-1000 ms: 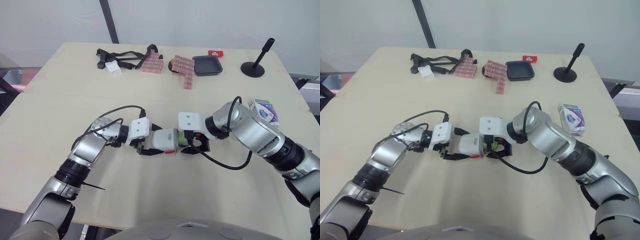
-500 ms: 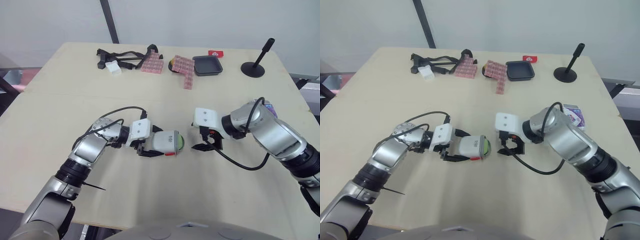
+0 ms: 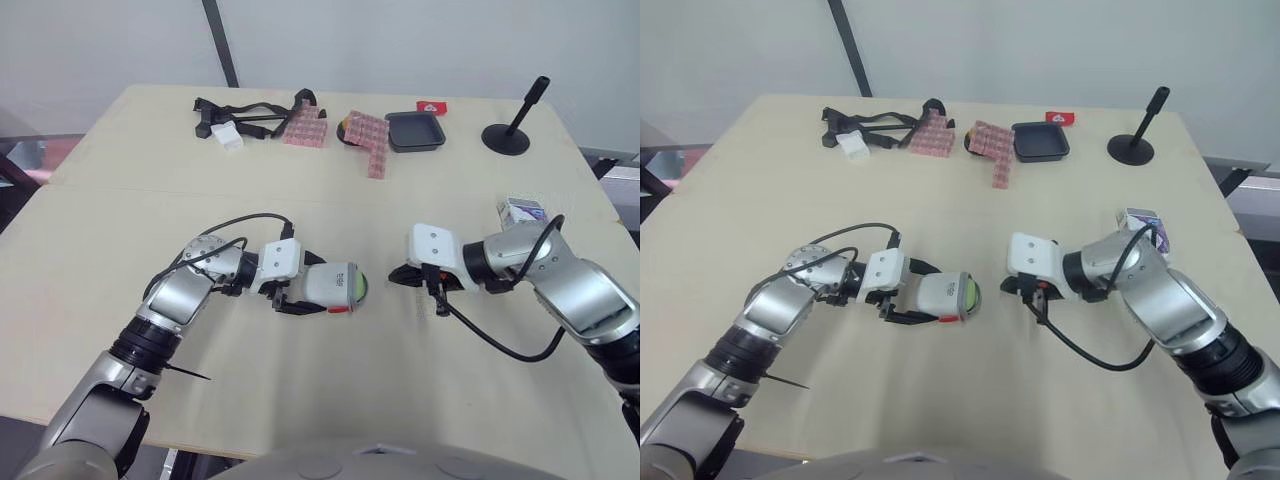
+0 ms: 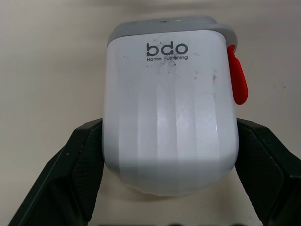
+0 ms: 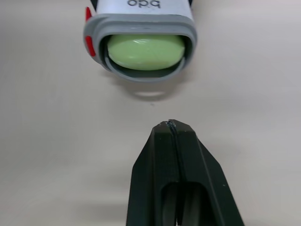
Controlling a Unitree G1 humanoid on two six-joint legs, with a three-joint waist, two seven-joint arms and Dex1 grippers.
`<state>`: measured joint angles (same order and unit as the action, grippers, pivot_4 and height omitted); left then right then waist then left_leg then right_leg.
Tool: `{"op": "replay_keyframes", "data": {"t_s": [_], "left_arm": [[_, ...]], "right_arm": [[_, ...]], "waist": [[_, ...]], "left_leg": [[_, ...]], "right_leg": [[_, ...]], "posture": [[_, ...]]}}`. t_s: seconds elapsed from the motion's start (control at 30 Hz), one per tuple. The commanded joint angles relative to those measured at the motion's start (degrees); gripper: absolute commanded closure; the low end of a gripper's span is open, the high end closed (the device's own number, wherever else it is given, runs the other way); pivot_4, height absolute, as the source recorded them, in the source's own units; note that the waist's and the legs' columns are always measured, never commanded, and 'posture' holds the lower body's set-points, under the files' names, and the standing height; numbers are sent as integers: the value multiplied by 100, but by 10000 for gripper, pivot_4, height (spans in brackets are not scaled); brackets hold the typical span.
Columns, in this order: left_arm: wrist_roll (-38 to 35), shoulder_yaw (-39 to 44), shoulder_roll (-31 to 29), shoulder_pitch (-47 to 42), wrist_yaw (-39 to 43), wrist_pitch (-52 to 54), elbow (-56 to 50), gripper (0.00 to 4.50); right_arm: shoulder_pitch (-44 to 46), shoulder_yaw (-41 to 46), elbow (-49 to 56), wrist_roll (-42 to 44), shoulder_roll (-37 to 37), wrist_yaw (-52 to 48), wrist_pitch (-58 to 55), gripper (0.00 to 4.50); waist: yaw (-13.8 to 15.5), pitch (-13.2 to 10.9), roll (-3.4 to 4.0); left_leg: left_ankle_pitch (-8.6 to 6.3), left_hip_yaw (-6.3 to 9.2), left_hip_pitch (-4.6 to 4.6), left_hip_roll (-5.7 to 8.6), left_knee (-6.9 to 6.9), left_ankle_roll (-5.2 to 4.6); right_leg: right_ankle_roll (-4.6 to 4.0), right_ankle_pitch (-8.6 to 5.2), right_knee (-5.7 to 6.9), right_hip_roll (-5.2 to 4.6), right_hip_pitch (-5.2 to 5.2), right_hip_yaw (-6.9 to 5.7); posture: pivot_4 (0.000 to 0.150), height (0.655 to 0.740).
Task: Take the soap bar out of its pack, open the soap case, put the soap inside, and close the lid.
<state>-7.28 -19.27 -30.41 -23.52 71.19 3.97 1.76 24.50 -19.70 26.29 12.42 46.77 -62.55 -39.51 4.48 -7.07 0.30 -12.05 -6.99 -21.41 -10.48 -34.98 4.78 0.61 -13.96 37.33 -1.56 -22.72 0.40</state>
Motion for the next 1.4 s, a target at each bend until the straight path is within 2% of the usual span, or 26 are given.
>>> {"op": "replay_keyframes", "data": {"t_s": [0.03, 0.47, 1.17, 1.27, 1.4], "left_arm": [[-133, 100, -10, -78, 14, -31, -118, 10345], [-152, 119, 38, -101, -32, 15, -164, 10345], [-188, 106, 161, -129, -94, 175, -301, 10345], [-228, 130, 174, -132, -111, 269, -336, 10345], [-238, 173, 91, -87, -101, 257, -333, 10345]], "right_arm": [[-61, 155, 164, 113, -88, 77, 127, 44750], [-27, 12, 76, 119, -456, 173, 208, 44750], [105, -126, -87, 66, -653, 182, 227, 44750], [137, 24, -74, 174, -649, 202, 112, 44750], [-117, 526, 7, 475, -185, -31, -65, 44750]], "waist": [[-3, 0, 0], [-2, 0, 0], [-5, 0, 0], [-4, 0, 0], [10, 0, 0]], "left_leg": [[0, 0, 0, 0, 0, 0], [0, 0, 0, 0, 0, 0], [0, 0, 0, 1, 0, 0], [0, 0, 0, 2, 0, 0], [0, 0, -1, 1, 0, 0]], "right_leg": [[0, 0, 0, 0, 0, 0], [0, 0, 0, -1, 0, 0], [0, 0, 1, 0, 0, 0], [0, 0, 1, 0, 0, 0], [0, 0, 0, -1, 0, 0]], "posture": [[1500, 7400], [1500, 7400], [1500, 7400], [1500, 7400], [1500, 7400]]}}
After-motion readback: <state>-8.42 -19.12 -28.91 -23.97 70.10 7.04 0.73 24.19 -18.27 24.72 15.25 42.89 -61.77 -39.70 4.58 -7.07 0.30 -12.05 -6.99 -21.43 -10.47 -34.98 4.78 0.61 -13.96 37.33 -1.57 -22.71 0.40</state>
